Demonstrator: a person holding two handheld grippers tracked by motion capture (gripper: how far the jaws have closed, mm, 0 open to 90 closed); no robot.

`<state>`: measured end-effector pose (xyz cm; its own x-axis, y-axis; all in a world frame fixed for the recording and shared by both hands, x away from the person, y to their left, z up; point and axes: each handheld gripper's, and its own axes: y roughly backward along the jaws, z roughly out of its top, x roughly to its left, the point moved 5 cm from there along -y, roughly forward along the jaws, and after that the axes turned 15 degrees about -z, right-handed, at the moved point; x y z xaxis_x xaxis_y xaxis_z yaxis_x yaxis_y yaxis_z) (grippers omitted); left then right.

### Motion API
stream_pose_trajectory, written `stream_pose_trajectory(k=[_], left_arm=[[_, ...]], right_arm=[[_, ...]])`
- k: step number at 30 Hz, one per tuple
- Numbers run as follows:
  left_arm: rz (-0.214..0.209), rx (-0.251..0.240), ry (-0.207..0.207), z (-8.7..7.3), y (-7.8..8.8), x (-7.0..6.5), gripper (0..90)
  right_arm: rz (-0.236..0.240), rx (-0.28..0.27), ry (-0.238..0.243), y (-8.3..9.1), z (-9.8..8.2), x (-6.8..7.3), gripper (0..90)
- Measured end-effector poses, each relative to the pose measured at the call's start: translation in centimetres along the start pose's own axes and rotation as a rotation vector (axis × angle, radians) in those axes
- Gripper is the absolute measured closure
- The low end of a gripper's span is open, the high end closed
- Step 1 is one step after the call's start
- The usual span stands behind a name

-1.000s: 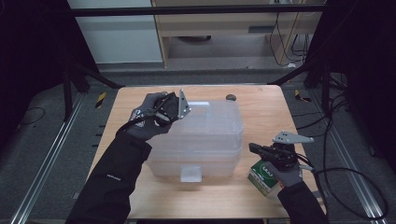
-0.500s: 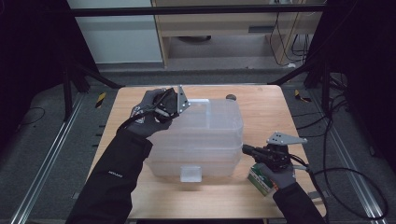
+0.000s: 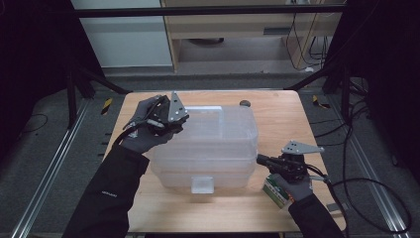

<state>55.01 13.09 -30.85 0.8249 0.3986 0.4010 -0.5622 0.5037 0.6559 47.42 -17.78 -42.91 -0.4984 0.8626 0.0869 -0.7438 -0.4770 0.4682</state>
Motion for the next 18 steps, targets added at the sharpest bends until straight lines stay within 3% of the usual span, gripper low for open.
stream_pose_trajectory(k=[4, 8, 17, 18], left_arm=[[-0.016, -0.065, 0.062, -0.6, 1.6, 0.1, 46.6], [-0.006, -0.115, 0.120, -1.5, 2.7, 0.4, 47.4], [0.062, -0.238, 0.282, -5.0, 5.5, 1.2, 53.8], [0.062, -0.238, 0.282, -5.0, 5.5, 1.2, 54.6]], right_arm=[[-0.001, 0.001, -0.001, 0.0, 0.0, 0.0, 90.0], [-0.001, 0.001, -0.002, 0.0, 0.0, 0.0, 90.0], [-0.002, 0.003, -0.002, 0.0, 0.0, 0.0, 90.0], [-0.002, 0.004, -0.002, 0.0, 0.0, 0.0, 90.0]])
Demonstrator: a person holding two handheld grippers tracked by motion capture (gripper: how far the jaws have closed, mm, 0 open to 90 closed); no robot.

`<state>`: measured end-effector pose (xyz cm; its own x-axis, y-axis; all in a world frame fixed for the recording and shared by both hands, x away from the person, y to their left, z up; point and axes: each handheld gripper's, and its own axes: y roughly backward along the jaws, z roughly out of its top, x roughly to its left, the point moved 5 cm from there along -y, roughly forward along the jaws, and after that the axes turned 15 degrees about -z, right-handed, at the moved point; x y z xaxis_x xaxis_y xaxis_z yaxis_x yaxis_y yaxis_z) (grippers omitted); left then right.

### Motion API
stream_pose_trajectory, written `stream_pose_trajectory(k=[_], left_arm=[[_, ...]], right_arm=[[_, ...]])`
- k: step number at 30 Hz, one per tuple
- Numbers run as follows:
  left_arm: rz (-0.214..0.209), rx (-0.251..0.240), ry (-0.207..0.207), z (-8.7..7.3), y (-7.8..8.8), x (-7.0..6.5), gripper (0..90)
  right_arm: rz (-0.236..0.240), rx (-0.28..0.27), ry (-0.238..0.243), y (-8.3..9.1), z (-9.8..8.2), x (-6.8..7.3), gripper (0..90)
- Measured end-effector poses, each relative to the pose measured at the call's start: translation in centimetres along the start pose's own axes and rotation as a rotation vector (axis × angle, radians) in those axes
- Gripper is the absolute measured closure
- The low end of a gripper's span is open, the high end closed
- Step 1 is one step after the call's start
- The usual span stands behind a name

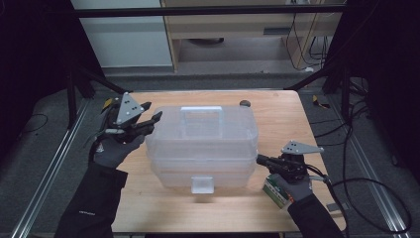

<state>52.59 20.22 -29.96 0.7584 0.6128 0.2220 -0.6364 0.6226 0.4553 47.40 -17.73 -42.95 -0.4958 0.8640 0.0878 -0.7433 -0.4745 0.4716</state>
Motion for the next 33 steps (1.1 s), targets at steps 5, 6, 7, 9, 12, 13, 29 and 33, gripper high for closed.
stream_pose_trajectory(k=[5, 6, 7, 9, 12, 13, 29, 33], left_arm=[[0.046, -0.055, 0.092, -2.4, 2.0, 1.4, 61.3], [0.051, -0.067, 0.106, -2.8, 2.3, 1.6, 62.7], [0.056, -0.076, 0.120, -3.2, 2.6, 1.8, 64.5], [0.073, -0.101, 0.141, -3.8, 3.2, 2.1, 66.8], [0.092, -0.114, 0.184, -4.9, 4.0, 2.3, 71.1], [0.096, -0.118, 0.196, -5.3, 4.2, 2.3, 72.3], [0.071, -0.029, 0.329, -13.2, 3.3, 0.5, 89.4], [0.040, -0.005, 0.348, -14.4, 2.6, 0.0, 89.6]], right_arm=[[0.000, 0.002, -0.002, 0.0, 0.0, 0.0, 90.0], [-0.001, 0.002, 0.000, 0.0, 0.0, 0.0, 90.0], [0.000, 0.002, -0.001, 0.0, 0.0, 0.0, 90.0], [-0.001, 0.002, -0.001, 0.0, 0.0, 0.0, 90.0], [-0.001, 0.004, -0.002, 0.0, 0.0, 0.0, 90.0], [-0.001, 0.004, -0.003, 0.0, 0.0, 0.0, 90.0], [-0.006, 0.005, -0.002, 0.0, -0.1, 0.0, 90.0], [-0.008, 0.006, -0.001, 0.0, -0.1, 0.1, 90.0]])
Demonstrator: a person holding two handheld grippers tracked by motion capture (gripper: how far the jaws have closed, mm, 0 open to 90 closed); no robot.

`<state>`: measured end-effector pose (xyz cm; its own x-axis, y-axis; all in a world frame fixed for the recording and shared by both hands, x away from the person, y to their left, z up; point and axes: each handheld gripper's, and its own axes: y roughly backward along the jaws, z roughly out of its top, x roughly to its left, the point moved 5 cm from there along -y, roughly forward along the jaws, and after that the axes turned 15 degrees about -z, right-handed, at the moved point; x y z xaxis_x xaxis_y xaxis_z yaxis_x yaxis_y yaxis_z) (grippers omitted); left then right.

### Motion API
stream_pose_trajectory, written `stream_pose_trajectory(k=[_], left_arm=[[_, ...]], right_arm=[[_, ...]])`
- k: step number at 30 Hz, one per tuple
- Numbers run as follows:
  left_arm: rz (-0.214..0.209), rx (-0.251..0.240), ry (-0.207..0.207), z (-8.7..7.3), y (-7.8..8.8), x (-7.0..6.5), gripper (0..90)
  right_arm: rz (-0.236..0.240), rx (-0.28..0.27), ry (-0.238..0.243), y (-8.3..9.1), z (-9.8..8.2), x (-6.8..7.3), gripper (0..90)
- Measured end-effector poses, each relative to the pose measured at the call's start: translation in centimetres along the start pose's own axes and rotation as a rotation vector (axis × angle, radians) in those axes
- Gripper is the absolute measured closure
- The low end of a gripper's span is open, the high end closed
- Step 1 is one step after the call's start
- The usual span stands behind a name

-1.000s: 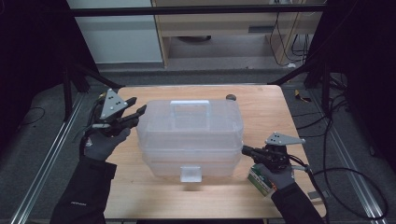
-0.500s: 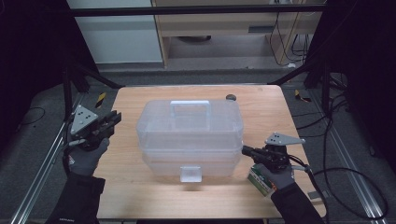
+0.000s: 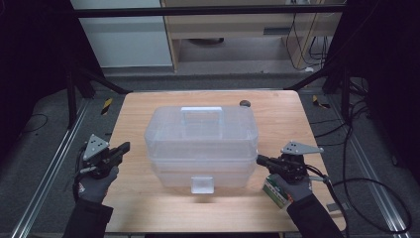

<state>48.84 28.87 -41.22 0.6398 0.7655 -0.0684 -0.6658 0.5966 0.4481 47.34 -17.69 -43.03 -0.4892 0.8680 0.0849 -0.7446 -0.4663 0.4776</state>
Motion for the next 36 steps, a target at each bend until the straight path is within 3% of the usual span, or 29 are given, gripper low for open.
stream_pose_trajectory(k=[6, 11, 21, 36], left_arm=[[-0.075, 0.065, -0.020, -1.8, -0.6, -1.0, 89.7], [-0.149, 0.052, -0.018, -1.7, -0.9, -2.1, 89.7], [-0.239, 0.043, -0.042, -1.0, -1.8, -4.2, 89.7], [-0.234, 0.001, -0.043, 0.5, -1.9, -4.3, 89.6]], right_arm=[[0.000, 0.001, 0.002, 0.0, 0.0, 0.0, 90.0], [0.000, 0.001, -0.001, -0.1, 0.0, 0.0, 90.0], [-0.001, 0.000, -0.003, 0.0, 0.0, 0.0, 90.0], [-0.004, -0.039, -0.017, 0.2, 1.2, -0.1, 90.0]])
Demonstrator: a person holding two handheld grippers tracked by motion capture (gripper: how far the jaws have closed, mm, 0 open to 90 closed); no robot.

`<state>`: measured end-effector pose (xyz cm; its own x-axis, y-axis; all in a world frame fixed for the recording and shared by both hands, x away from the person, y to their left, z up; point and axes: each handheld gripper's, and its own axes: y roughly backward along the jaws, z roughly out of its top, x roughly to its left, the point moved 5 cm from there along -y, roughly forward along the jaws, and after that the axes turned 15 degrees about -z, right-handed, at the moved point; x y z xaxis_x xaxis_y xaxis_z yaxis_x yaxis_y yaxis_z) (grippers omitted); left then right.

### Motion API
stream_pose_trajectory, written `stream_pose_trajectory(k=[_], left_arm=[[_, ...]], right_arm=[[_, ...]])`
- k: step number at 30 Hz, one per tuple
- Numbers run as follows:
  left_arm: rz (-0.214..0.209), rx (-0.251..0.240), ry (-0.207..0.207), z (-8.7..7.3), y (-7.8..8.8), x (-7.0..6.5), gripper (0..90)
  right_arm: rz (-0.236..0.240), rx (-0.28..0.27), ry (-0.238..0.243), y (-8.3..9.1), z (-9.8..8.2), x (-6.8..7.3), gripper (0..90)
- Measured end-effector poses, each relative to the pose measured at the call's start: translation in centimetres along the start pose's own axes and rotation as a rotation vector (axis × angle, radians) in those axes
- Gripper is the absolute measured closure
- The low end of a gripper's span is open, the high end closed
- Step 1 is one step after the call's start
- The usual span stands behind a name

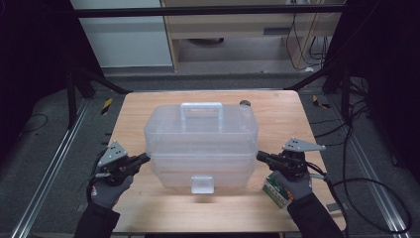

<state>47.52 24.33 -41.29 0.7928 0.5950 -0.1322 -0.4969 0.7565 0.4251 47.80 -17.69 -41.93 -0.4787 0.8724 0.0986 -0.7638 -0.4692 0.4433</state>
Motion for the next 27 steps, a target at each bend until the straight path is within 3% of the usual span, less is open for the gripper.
stream_pose_trajectory(k=[9, 19, 24, 27], left_arm=[[0.017, -0.039, 0.007, 1.2, -0.1, 0.2, 89.6], [0.040, -0.061, 0.014, 1.7, -0.2, 0.4, 89.6], [0.073, -0.050, 0.012, 1.4, -0.2, 0.6, 88.3], [0.111, -0.040, 0.005, 1.1, -0.1, 0.9, 83.0]], right_arm=[[0.007, -0.035, -0.026, 0.0, 1.3, -0.4, 90.0], [0.004, -0.046, -0.022, 0.0, 1.9, -0.5, 90.0], [0.006, -0.042, -0.022, 0.0, 1.8, -0.5, 90.0], [0.009, -0.038, -0.020, -0.1, 1.7, -0.3, 90.0]])
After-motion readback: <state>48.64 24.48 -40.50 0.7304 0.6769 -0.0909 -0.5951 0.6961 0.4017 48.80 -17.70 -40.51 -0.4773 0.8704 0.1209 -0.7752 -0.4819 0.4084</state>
